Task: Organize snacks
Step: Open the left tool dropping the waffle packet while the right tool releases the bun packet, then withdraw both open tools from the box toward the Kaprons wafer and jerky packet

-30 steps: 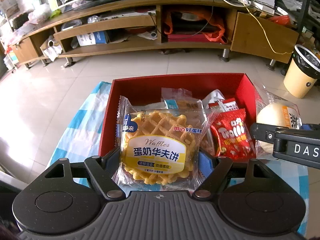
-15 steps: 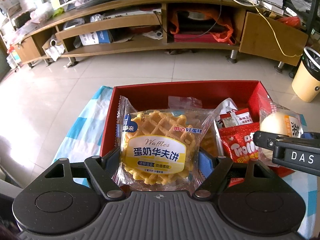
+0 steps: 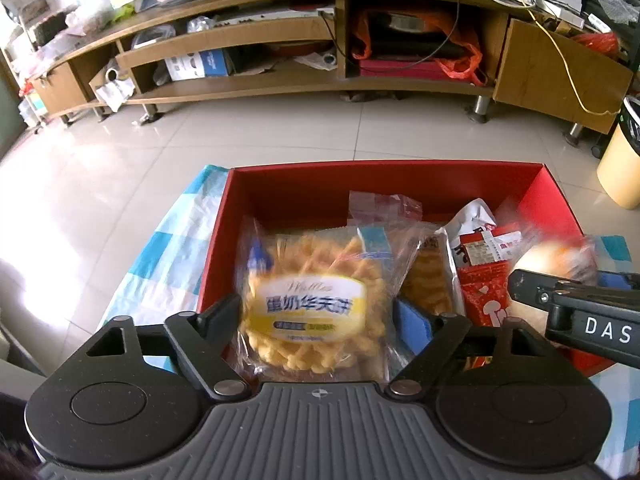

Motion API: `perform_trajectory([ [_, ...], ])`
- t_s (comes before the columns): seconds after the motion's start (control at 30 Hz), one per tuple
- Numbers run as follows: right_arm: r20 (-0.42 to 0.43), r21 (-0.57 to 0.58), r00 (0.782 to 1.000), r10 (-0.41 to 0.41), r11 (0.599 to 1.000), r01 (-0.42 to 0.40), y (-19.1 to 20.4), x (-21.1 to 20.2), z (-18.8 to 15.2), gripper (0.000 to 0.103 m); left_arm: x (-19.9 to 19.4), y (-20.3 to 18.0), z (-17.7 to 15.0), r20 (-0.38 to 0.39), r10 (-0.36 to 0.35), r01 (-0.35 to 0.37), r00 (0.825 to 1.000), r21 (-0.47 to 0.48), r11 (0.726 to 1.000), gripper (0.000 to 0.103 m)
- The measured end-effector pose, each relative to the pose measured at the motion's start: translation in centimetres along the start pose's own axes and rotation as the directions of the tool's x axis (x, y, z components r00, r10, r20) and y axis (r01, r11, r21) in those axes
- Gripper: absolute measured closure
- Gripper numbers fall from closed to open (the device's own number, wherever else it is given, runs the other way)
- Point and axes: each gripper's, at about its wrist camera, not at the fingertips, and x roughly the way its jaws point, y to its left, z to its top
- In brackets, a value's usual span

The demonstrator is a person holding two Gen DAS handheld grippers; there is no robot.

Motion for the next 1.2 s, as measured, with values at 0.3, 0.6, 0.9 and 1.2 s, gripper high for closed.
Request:
perform_trajectory([
  [0.3, 0.013, 0.001, 1.000, 0.002, 1.000, -0.002, 0.3, -0.3, -0.1, 0.042, -0.3, -0.2, -0.1, 0.010, 0.011, -0.011, 1.000, 0.004, 1.000, 0.011],
  [0.6, 0.034, -0.015, 0.999, -0.004, 1.000, 0.005, 0.5, -1.4, -0.3, 0.042, -1.2, -0.2, -0.7, 0.016, -0.001, 0.001, 1.000, 0.009, 1.000, 0.010],
  [0.9, 0.039, -0.060, 0.999, -0.014, 0.998, 0.016, 1.5, -3.0, -1.6, 0.042, -2.4, -0.1, -1.9, 0.021, -0.004, 0.004, 1.000, 0.025, 1.000, 0.008],
  [1.2, 0.033, -0.122, 0.999, -0.004, 0.992, 0.008, 2.3, -5.5, -3.9, 0.042, -4.2, 0.6, -3.8, 0.009, -0.042, 0.042, 0.999, 0.010, 0.999, 0.007],
])
